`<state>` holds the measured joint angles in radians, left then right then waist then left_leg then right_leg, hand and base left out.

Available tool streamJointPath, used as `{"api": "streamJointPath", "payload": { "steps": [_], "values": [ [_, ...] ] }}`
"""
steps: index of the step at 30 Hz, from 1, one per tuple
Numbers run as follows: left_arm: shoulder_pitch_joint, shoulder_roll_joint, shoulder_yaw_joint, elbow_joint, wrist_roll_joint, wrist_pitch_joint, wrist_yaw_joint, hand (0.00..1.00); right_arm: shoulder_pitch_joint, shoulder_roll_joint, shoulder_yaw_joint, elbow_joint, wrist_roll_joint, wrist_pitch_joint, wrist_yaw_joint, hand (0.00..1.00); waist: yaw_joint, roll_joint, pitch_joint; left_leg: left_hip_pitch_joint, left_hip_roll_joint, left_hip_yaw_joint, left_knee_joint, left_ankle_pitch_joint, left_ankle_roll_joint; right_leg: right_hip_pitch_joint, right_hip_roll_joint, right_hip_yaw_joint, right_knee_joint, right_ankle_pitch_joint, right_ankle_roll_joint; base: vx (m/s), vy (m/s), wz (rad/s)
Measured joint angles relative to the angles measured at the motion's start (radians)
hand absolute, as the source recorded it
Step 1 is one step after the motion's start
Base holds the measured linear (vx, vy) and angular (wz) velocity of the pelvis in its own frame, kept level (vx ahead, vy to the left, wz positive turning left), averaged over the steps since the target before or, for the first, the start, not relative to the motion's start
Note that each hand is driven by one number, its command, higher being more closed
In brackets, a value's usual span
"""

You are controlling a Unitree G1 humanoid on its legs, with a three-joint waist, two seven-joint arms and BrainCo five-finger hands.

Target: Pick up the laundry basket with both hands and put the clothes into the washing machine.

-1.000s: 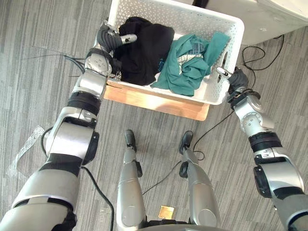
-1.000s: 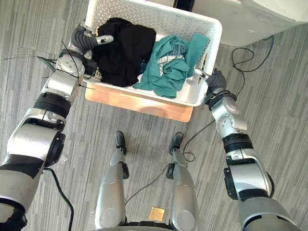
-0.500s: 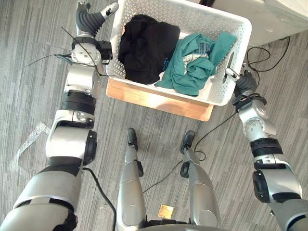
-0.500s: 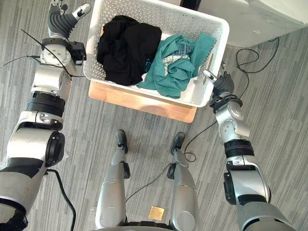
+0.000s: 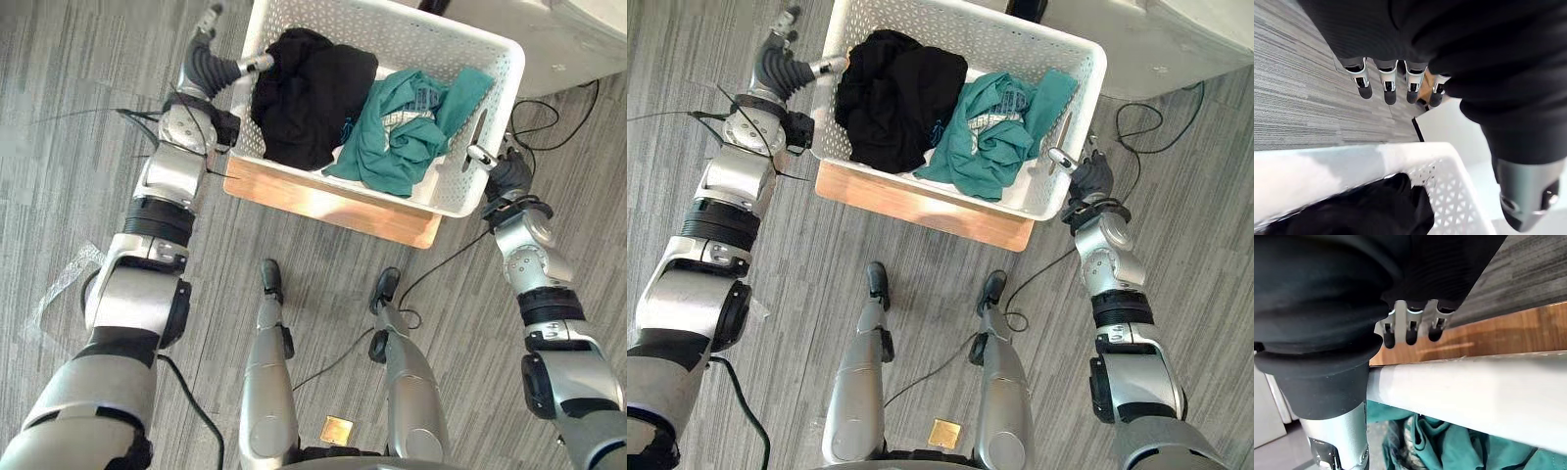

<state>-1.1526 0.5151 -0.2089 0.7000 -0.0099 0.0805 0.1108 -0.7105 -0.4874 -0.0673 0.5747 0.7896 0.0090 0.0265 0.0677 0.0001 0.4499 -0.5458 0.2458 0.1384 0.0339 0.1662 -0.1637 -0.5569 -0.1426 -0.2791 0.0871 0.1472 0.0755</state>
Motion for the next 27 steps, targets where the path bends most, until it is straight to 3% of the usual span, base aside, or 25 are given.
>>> {"api": "streamJointPath", "payload": {
  "steps": [5, 16, 27],
  "values": [
    [0.000, 0.010, -0.093, 0.030, 0.062, 0.003, -0.032, 0.00, -0.001, -0.025, 0.039, -0.002, 0.017, 0.000, 0.001, 0.00, -0.003, 0.000, 0.000, 0.000, 0.000, 0.000, -0.001, 0.000, 0.000, 0.000, 0.000, 0.000, -0.001, 0.000, 0.000, 0.00, 0.000, 0.00],
    [-0.040, 0.060, -0.178, 0.148, 0.113, 0.004, -0.073, 0.00, -0.045, -0.056, 0.106, -0.011, 0.027, 0.001, 0.024, 0.00, -0.023, 0.000, 0.000, -0.019, 0.001, 0.003, -0.002, 0.000, 0.000, -0.022, 0.001, 0.002, -0.001, 0.001, -0.001, 0.00, -0.001, -0.01],
    [-0.106, 0.042, -0.133, 0.269, 0.126, 0.001, -0.088, 0.00, -0.163, -0.062, 0.156, 0.040, 0.026, 0.039, 0.025, 0.00, -0.033, 0.000, 0.000, -0.025, 0.005, 0.013, 0.002, 0.000, 0.000, -0.029, 0.006, 0.012, -0.015, 0.015, -0.003, -0.01, -0.004, -0.02]
  ]
}}
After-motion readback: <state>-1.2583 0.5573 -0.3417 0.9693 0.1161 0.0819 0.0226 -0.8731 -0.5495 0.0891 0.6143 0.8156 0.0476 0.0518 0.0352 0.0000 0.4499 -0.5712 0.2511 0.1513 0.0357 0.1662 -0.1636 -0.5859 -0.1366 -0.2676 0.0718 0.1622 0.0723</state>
